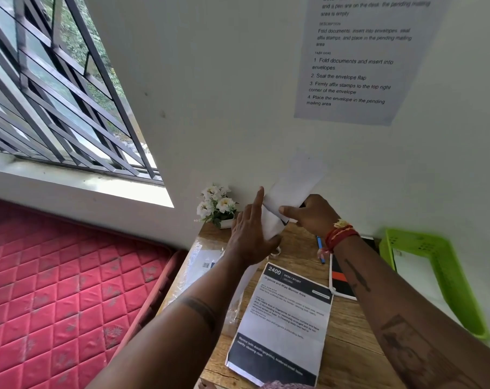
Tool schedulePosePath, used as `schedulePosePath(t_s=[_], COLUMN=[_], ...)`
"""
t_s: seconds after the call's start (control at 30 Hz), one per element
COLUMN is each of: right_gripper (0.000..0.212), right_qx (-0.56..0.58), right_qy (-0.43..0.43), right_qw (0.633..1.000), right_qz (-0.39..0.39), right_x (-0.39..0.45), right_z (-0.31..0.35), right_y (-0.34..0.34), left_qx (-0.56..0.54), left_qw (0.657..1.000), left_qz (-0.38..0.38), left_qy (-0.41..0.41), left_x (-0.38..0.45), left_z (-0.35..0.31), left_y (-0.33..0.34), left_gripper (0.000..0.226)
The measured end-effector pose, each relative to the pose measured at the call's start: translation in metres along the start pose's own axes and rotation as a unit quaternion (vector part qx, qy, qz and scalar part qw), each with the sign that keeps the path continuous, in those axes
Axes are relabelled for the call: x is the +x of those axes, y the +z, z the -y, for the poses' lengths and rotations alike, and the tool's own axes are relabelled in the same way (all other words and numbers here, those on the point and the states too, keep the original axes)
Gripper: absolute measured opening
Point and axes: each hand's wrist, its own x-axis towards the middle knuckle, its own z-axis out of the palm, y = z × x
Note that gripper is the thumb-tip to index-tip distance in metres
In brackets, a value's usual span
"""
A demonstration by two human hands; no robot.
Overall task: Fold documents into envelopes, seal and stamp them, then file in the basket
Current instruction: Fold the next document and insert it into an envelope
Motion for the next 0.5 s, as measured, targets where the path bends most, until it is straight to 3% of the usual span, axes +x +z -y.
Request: schedulePosePath(t_s=[0.17, 0.37, 0.5], right_gripper=[0.024, 0.033, 0.033], right_qx=[0.044, -0.046, 0.145], right_qy=[0.023, 0.048, 0.051], right_qw=[0.999, 0.995, 0.988], right_qz=[0.008, 0.080, -0.020], right_x=[0.001, -0.001, -0.005], right_z=[0.004, 0.005, 0.007], right_y=[-0.001, 0.003, 0.000], left_qx=[0.001, 0.000, -0.001], left_qw=[1.000, 1.000, 0.999], left_qz=[-0.019, -0.018, -0.020], left_qy=[0.009, 0.023, 0.032], left_x=[-0.001, 0.004, 0.002], left_z=[0.000, -0.010, -0.007], left_y=[-0.002, -0.002, -0.001], left_gripper=[0.122, 0.120, 0.120])
